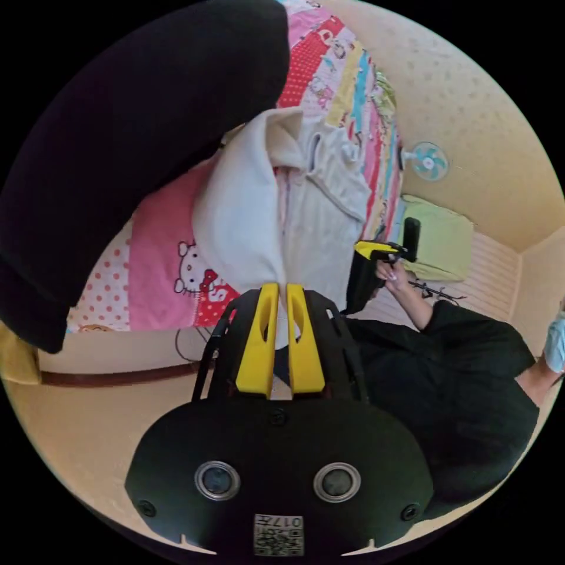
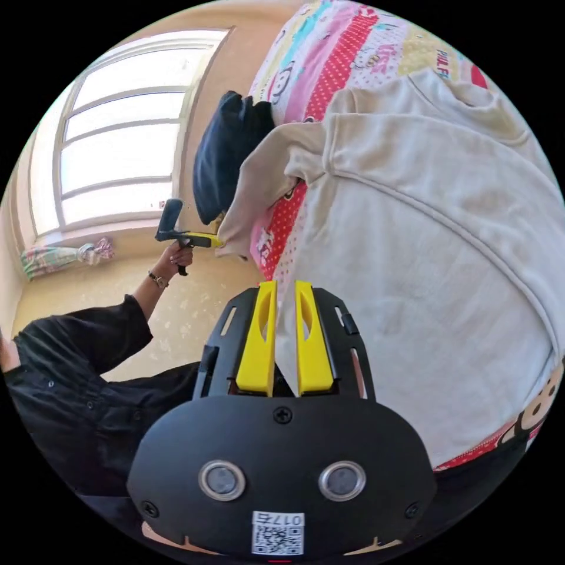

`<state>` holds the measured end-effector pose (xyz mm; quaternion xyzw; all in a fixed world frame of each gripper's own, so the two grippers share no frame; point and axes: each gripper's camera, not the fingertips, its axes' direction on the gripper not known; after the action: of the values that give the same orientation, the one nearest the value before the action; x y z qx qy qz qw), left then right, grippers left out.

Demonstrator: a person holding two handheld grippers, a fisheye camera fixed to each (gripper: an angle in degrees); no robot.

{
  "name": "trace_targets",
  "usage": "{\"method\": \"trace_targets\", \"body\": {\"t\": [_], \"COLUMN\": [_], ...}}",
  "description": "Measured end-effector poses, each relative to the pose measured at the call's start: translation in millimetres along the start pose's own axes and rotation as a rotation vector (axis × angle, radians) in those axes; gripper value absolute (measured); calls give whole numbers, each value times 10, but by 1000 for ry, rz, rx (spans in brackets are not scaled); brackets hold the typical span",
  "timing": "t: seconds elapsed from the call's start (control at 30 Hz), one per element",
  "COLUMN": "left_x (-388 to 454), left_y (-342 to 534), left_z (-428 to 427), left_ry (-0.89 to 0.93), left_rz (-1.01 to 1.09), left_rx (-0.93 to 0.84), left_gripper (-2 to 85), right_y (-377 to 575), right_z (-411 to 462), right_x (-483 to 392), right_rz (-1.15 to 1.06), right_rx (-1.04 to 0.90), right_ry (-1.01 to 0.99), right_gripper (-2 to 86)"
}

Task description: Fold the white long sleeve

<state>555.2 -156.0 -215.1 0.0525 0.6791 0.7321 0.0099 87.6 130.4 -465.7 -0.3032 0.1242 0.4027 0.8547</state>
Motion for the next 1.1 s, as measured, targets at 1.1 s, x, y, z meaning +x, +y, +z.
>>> {"method": "trace_targets", "body": {"t": [1.1], "left_x": [-765], "left_y": [368], "left_z": [994], "left_ry": [180], "left_rz": [-439], "left_rx": [304], "left_gripper": [131], "right_y": [-55], "right_z": [-1679], "right_x": [1685], "right_rz": [641], "right_rx": [278], "right_ry": [477], "right_gripper": [71]}}
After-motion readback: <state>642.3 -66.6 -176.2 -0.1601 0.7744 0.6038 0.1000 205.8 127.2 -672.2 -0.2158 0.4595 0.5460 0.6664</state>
